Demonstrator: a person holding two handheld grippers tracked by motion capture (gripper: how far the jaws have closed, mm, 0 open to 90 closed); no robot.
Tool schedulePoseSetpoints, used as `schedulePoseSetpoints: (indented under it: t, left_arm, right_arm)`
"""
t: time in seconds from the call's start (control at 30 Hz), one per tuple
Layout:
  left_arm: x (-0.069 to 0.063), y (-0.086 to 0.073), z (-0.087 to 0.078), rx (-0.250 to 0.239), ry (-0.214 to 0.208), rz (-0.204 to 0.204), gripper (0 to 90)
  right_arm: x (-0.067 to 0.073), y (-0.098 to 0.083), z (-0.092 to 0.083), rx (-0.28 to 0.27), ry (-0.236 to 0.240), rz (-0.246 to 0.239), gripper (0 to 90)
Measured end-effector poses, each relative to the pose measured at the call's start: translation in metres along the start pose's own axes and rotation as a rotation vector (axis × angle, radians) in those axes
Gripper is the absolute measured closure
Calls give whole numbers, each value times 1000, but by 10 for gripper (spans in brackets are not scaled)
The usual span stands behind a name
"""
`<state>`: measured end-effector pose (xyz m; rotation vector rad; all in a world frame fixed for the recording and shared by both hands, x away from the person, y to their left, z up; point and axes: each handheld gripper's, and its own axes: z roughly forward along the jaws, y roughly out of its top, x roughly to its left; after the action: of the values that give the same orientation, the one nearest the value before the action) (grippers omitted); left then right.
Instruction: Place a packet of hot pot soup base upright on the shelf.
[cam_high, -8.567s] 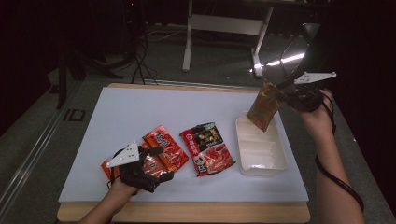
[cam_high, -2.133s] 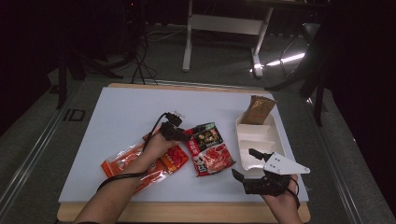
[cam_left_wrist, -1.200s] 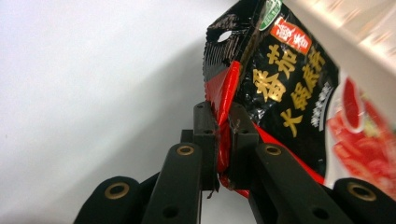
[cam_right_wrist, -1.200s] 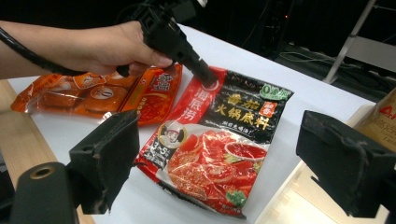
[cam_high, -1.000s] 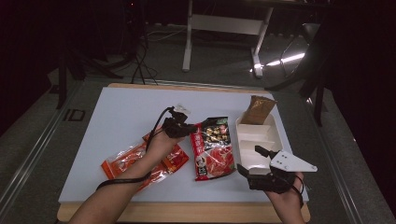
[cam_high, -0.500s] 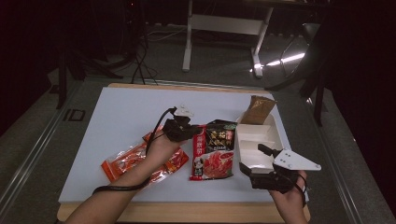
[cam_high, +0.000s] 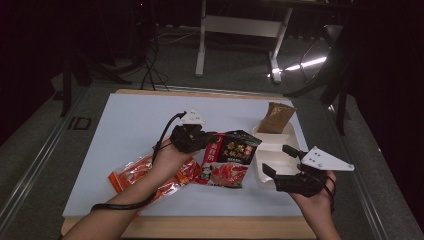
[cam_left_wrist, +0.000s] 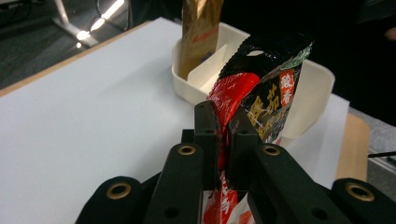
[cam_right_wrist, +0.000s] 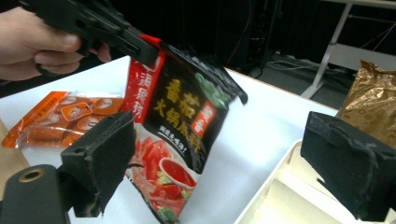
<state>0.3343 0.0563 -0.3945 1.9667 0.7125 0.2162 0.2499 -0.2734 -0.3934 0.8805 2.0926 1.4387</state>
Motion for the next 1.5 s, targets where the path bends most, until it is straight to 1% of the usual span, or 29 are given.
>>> schedulePoseSetpoints:
  t: [0.07, 0.17, 0.2, 0.27, 0.3, 0.33, 0.37, 0.4, 0.43, 0.47, 0.5, 0.53, 0.57, 0.63, 0.7, 0.73, 0.87, 0.93, 0.97, 1.03, 1.07, 1.13, 1.2, 1.27, 1.33, 1.37, 1.43, 1.47, 1.5]
  left_arm:
    - [-1, 2, -3, -21, -17, 8, 863]
    - [-2, 4, -6, -42, -49, -3, 863]
    - [-2, 4, -6, -42, -49, -3, 863]
    - [-6, 5, -7, -57, -80, -4, 863]
    - [-6, 5, -7, -57, -80, -4, 863]
    - [-8, 5, -7, -72, -93, 0, 864]
    - [-9, 5, -7, -79, -102, 0, 864]
    - [-10, 5, -8, -90, -100, 3, 864]
    - [-11, 5, -8, -106, -108, 1, 863]
    - [-11, 5, -8, -106, -108, 1, 863]
    - [-11, 5, -9, -130, -116, -3, 863]
    - [-10, 5, -10, -145, -121, -11, 863]
    - [-10, 5, -11, -158, -127, -14, 863]
    - [-8, 5, -12, -188, -143, -26, 864]
    - [-8, 5, -12, -209, -157, -29, 863]
    - [-8, 5, -12, -218, -169, -30, 863]
    - [-12, 4, -9, -222, -185, -16, 863]
    - [-13, 3, -9, -239, -187, -14, 863]
    - [-12, 2, -10, -242, -195, -13, 863]
    - [-12, 2, -11, -249, -195, -2, 861]
    - [-12, 2, -10, -245, -197, 1, 860]
    - [-9, 1, -10, -241, -221, -16, 854]
    - [-9, 0, -10, -242, -225, -20, 847]
    - [-8, -1, -10, -245, -236, -23, 828]
    - [-8, -4, -9, -255, -246, -19, 793]
    - [-7, -5, -8, -257, -260, -23, 773]
    - [-7, -7, -7, -258, -281, -29, 664]
    - [-7, -8, -7, -270, -294, -35, 617]
    - [-7, -8, -8, -276, -294, -30, 595]
  right_arm:
    - [-2, 2, 5, 18, 16, 9, 101]
    - [-5, 2, 11, 41, 37, 39, 121]
    - [-5, 2, 11, 41, 37, 39, 121]
    - [-5, 1, 17, 49, 53, 68, 158]
    - [-5, 1, 18, 54, 63, 75, 171]
    - [-5, 1, 20, 55, 65, 72, 212]
    - [-5, 1, 21, 60, 67, 73, 229]
    - [-5, 2, 23, 64, 77, 77, 246]
    - [-5, 3, 24, 67, 86, 76, 273]
    - [-5, 3, 24, 67, 86, 76, 273]
    - [-5, 4, 25, 74, 89, 71, 308]
    - [-6, 5, 26, 68, 109, 74, 370]
    - [-6, 7, 27, 70, 115, 70, 415]
    - [-6, 11, 27, 63, 122, 62, 472]
    - [-7, 15, 28, 52, 143, 72, 519]
    - [-8, 17, 28, 41, 140, 77, 534]
    - [-9, 25, 28, 13, 173, 84, 641]
    - [-8, 28, 28, 3, 166, 79, 674]
    - [-9, 28, 27, -9, 173, 85, 707]
    - [-13, 29, 25, -25, 203, 113, 717]
    - [-13, 30, 25, -23, 207, 117, 728]
    - [-13, 32, 25, -10, 212, 112, 739]
    - [-13, 34, 24, -4, 219, 115, 750]
    - [-14, 35, 24, 0, 220, 116, 760]
    - [-14, 37, 23, 10, 228, 104, 766]
    - [-14, 38, 22, 15, 234, 105, 768]
    - [-15, 38, 19, 17, 240, 99, 771]
    - [-16, 39, 18, 17, 246, 105, 772]
    - [-16, 39, 17, 21, 244, 99, 772]
